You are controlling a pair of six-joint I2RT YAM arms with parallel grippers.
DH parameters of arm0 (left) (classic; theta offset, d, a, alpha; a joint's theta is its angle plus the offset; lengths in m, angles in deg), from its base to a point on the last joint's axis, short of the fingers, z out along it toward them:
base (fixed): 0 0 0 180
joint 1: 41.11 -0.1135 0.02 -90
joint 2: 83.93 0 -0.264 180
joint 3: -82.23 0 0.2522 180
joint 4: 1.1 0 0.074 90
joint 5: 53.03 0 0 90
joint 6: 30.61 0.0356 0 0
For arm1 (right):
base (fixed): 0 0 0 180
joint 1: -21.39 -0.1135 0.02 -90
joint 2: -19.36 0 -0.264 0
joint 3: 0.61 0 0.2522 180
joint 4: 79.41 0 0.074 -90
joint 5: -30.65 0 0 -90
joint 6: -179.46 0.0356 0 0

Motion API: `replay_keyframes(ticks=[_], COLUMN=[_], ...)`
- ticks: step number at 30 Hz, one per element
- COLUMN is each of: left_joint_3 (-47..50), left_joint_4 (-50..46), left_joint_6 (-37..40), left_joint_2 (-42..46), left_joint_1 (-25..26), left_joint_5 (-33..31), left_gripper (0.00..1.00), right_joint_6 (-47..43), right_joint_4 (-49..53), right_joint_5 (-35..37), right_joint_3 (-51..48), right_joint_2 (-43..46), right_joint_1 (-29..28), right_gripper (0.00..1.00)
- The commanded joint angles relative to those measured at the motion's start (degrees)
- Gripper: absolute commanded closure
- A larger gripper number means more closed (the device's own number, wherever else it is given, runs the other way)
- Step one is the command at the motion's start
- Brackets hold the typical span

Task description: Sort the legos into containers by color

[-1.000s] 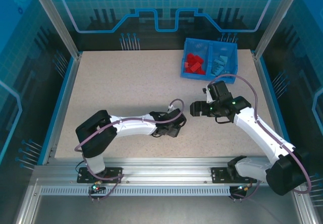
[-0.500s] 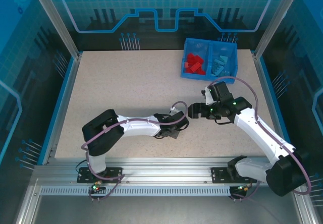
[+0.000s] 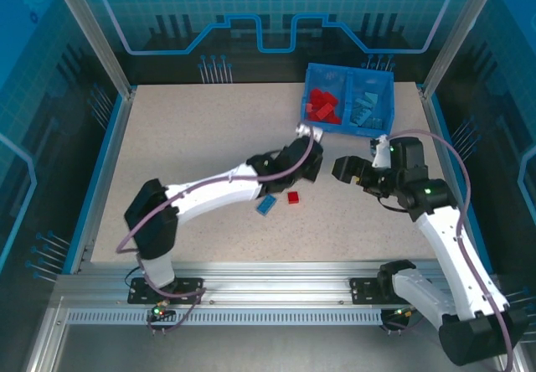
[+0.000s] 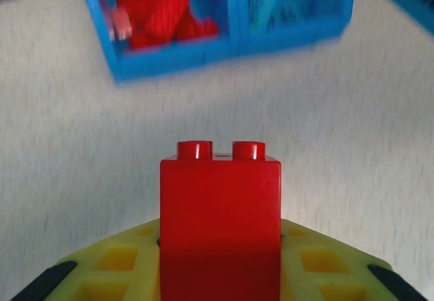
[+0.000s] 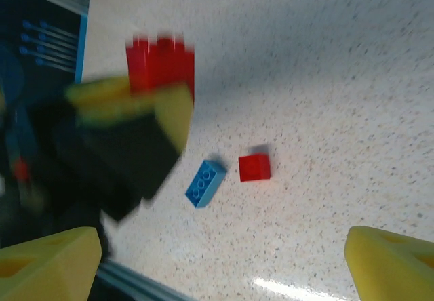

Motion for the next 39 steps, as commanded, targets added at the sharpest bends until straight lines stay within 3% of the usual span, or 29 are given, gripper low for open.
replay_keyframes(ticks=[1,8,12,17,21,24,27,30,34,39], left_joint_3=[-11.86,-51.72,-67.58,-67.37,-70.12,-73.94,-73.48,-70.72,-62.21,-38.19], left_joint_4=[1.06,-7.97,-3.83,13.15,23.84,27.24,28.01,27.86,28.87,39.28], left_joint_6=[4.86,7.39,10.80,12.45,11.81,10.74,10.69,11.61,10.07,7.77], left_joint_2=[-9.69,-34.90,-46.41,-51.75,-57.58,-61.27,-61.20,-58.53,-50.79,-33.55], left_joint_1=[-5.21,-11.82,-13.87,-15.64,-17.15,-18.31,-19.43,-19.64,-19.28,-17.77], left_joint_5=[4.01,8.00,11.22,12.20,12.44,12.45,11.84,13.67,16.55,19.05], left_gripper=[0.84,0.85,0.86,0.85,0.79,0.66,0.41,0.26,0.19,0.14], right_joint_6=[1.99,0.22,-0.99,-1.37,-2.10,-2.58,-2.57,-2.32,-1.99,-1.62], right_joint_4=[-0.22,1.20,1.78,0.28,-0.27,-0.89,-1.98,-2.54,-1.67,-0.04], right_joint_5=[6.00,7.85,8.85,8.02,7.26,7.22,7.57,6.74,6.86,8.81], right_joint_3=[1.01,0.40,-0.92,-3.07,-3.28,-3.29,-3.28,-2.90,-2.49,-3.28], right_joint_2=[2.22,4.51,5.75,4.92,2.20,0.48,-1.02,-2.92,-3.53,-0.43], right_joint_1=[0.58,0.64,0.66,0.64,0.60,0.56,0.62,0.61,0.48,0.17], right_gripper=[0.05,0.04,0.04,0.04,0.04,0.04,0.04,0.04,0.04,0.04])
